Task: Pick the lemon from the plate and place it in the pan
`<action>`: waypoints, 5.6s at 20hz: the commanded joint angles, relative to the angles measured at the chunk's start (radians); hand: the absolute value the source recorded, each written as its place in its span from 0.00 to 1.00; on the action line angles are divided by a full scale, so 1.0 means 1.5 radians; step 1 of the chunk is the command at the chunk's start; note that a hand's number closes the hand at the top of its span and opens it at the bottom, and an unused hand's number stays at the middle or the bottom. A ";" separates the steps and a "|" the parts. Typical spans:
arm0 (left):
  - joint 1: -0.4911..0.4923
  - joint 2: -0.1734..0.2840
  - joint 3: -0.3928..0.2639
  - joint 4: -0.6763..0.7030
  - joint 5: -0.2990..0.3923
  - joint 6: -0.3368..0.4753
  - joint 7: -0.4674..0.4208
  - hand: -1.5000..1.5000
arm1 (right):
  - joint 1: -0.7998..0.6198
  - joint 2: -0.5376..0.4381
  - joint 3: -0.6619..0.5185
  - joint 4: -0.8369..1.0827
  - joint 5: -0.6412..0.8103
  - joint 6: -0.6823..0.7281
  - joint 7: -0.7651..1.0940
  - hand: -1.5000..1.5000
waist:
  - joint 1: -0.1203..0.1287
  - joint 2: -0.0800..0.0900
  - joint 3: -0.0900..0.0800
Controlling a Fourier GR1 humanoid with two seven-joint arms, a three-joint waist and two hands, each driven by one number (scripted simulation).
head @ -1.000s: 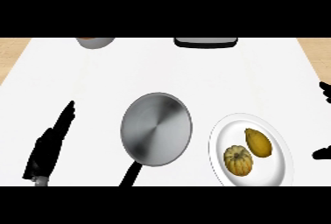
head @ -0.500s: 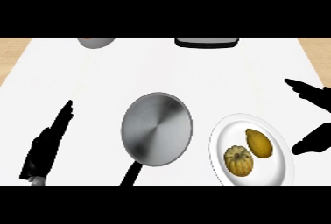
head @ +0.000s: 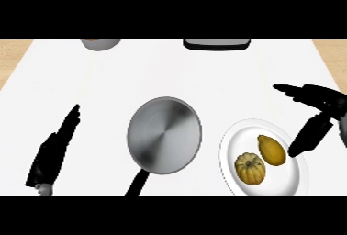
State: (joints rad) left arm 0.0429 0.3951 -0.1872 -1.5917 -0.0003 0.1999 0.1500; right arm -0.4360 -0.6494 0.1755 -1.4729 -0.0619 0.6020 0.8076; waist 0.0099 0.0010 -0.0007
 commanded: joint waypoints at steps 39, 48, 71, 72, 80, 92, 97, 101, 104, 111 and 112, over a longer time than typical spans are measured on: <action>0.031 -0.073 0.091 0.009 -0.078 -0.091 -0.035 0.50 | 0.088 0.145 0.049 0.017 0.203 0.096 0.093 0.00 | -0.006 -0.001 0.000; 0.015 -0.089 0.117 0.022 -0.082 -0.111 -0.047 0.50 | 0.089 0.193 0.023 0.094 0.291 0.040 -0.043 1.00 | -0.006 -0.001 0.000; 0.058 -0.101 0.126 -0.019 -0.089 -0.115 -0.027 0.50 | 0.460 0.197 0.146 -0.377 0.706 -0.336 0.085 1.00 | -0.023 -0.008 0.000; 0.049 -0.109 0.118 0.000 -0.110 -0.099 -0.037 0.50 | 0.454 0.202 0.177 -0.417 0.739 -0.346 0.087 1.00 | -0.027 -0.008 -0.001; 0.027 -0.126 0.104 0.013 -0.109 -0.108 -0.036 0.50 | 0.305 0.209 0.252 -0.505 0.928 -0.338 0.094 1.00 | -0.006 -0.002 -0.001; 0.034 -0.117 0.115 -0.017 -0.111 -0.127 -0.011 0.50 | 0.007 0.430 0.216 -0.173 0.821 -0.418 0.087 1.00 | 0.009 0.002 0.000; 0.040 -0.141 0.089 -0.013 -0.139 -0.111 -0.030 0.50 | -0.103 0.432 0.203 -0.012 0.709 -0.512 0.102 1.00 | 0.015 0.004 0.000; 0.006 -0.133 0.099 -0.027 -0.127 -0.125 0.007 0.50 | -0.202 0.433 0.219 0.162 0.632 -0.571 0.099 1.00 | 0.025 0.006 0.001; 0.011 -0.117 0.109 -0.021 -0.125 -0.138 -0.006 0.50 | -0.207 0.433 0.247 0.296 0.607 -0.649 0.049 1.00 | 0.031 0.008 0.001; -0.027 -0.132 0.102 0.005 -0.123 -0.140 -0.009 0.50 | -0.203 0.433 0.219 0.342 0.366 -0.699 0.006 1.00 | 0.052 0.017 0.002; -0.042 -0.128 0.102 0.002 -0.123 -0.146 0.004 0.50 | -0.197 0.433 0.226 0.366 0.335 -0.708 -0.003 0.00 | 0.053 0.017 0.002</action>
State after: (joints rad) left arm 0.0116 0.1982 -0.0366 -1.5840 -0.1910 -0.0051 0.1351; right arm -0.7708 -0.0007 0.5454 -0.9645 0.6139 -0.3697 0.8303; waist 0.0755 0.0212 0.0013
